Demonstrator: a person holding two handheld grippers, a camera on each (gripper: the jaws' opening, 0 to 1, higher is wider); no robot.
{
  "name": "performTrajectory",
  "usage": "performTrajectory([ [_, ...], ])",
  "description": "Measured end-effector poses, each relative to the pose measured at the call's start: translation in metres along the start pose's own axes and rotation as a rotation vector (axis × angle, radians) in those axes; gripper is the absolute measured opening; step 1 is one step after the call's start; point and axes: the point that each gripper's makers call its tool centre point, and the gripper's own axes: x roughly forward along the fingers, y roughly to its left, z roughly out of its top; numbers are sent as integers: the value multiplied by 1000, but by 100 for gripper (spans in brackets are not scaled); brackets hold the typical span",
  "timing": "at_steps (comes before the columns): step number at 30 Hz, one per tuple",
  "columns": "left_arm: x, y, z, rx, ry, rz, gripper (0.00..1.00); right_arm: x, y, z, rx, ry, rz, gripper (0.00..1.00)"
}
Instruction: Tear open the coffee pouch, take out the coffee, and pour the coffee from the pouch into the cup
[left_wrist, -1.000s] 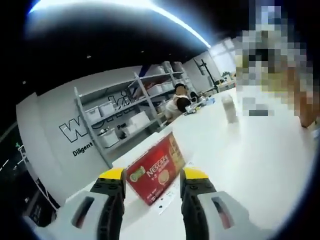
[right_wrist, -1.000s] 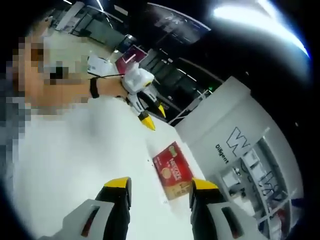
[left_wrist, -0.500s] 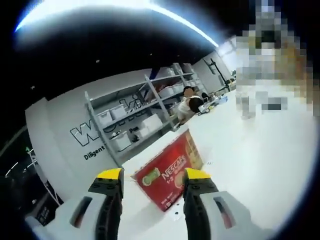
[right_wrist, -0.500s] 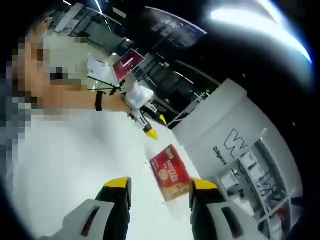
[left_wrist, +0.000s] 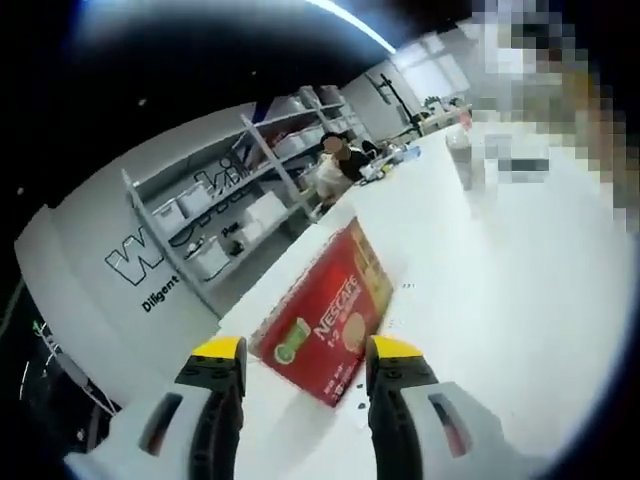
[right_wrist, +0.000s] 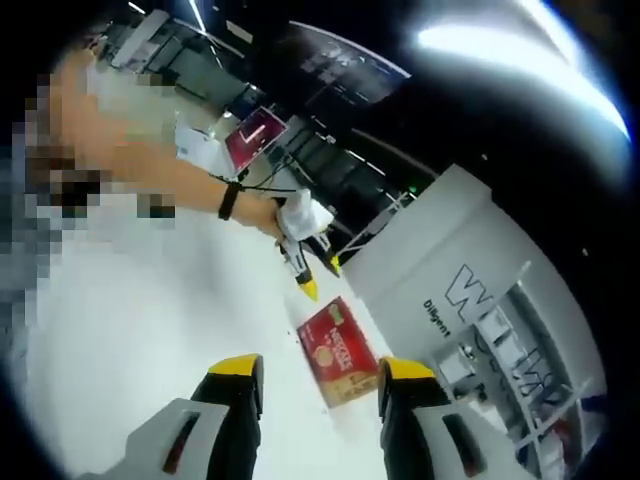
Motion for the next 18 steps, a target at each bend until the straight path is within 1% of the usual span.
performTrajectory([
  [1, 0, 0, 0, 0, 2, -2, 51, 0, 0, 0, 0, 0, 0, 46],
  [3, 15, 8, 6, 10, 19, -31, 51, -4, -2, 2, -5, -4, -11, 46],
  [5, 20, 9, 5, 31, 32, -45, 51, -6, -3, 3, -5, -6, -15, 46],
  [7, 25, 11, 4, 29, 42, -57, 51, -8, -4, 3, -5, -7, -20, 46],
  [9, 31, 15, 1, 0, 50, -66, 51, -10, -5, 4, -4, -9, -24, 46],
  [11, 34, 18, -3, 29, 72, -62, 50, -12, -6, 5, -5, -14, -28, 46],
  [12, 36, 19, -7, 48, 97, -54, 50, -13, -7, 6, -3, -19, -30, 46],
  [15, 41, 20, -10, 61, 123, -49, 48, -14, -8, 6, -2, -22, -33, 46],
  [18, 43, 21, -11, 59, 134, -44, 48, -16, -9, 5, -1, -21, -34, 46],
])
